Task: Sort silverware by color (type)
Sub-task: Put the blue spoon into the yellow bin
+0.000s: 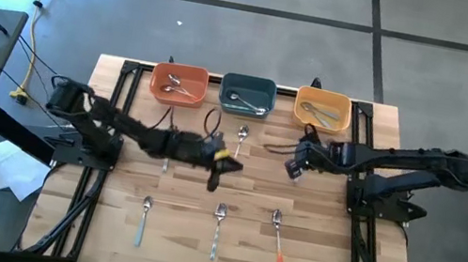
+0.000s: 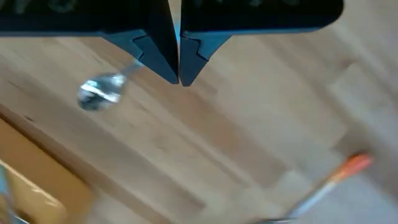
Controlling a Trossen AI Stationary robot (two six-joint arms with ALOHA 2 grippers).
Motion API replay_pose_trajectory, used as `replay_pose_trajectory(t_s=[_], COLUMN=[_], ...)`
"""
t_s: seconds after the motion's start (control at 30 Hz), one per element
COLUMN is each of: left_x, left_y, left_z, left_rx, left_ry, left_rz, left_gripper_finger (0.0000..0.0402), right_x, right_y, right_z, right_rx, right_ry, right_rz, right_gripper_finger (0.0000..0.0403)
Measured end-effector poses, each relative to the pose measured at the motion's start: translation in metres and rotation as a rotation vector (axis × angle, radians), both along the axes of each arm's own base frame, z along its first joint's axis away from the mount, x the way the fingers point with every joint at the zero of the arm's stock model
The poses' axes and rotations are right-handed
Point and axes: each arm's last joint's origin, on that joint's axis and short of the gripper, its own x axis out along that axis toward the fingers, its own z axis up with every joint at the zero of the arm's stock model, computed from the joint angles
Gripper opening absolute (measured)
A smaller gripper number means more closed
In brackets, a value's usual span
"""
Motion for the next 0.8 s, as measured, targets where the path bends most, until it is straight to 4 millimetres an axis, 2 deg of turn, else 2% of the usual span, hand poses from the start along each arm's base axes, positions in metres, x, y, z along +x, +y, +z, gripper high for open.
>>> replay_pose_trajectory(t_s=[0.1, 0.23, 0.43, 0.67, 0.8], left_x=[0.006, 0.006, -0.012, -0.042, -0.058], left_y=[0.024, 0.044, 0.067, 0.087, 0.098], left_z=[-0.010, -0.030, -0.045, -0.053, -0.056], left_rx=[-0.015, -0.024, -0.020, -0.004, 0.066], left_ry=[-0.005, -0.010, -0.076, -0.107, -0.147], left_rz=[-0.015, -0.002, 0.053, 0.131, 0.169], left_gripper_finger=[0.0003, 0.0006, 0.0001, 0.0003, 0.0003], right_x=[-0.003, -0.007, -0.019, -0.011, -0.008], right_y=[-0.011, -0.022, -0.033, -0.043, -0.045], right_z=[-0.001, -0.002, -0.005, -0.002, -0.006], right_rx=[0.015, 0.031, 0.055, 0.034, 0.044], right_ry=[0.004, 0.020, 0.103, 0.009, 0.006], right_rz=[-0.084, -0.159, -0.248, -0.266, -0.295], right_gripper_finger=[0.0000, 0.0000, 0.0000, 0.0000, 0.0000])
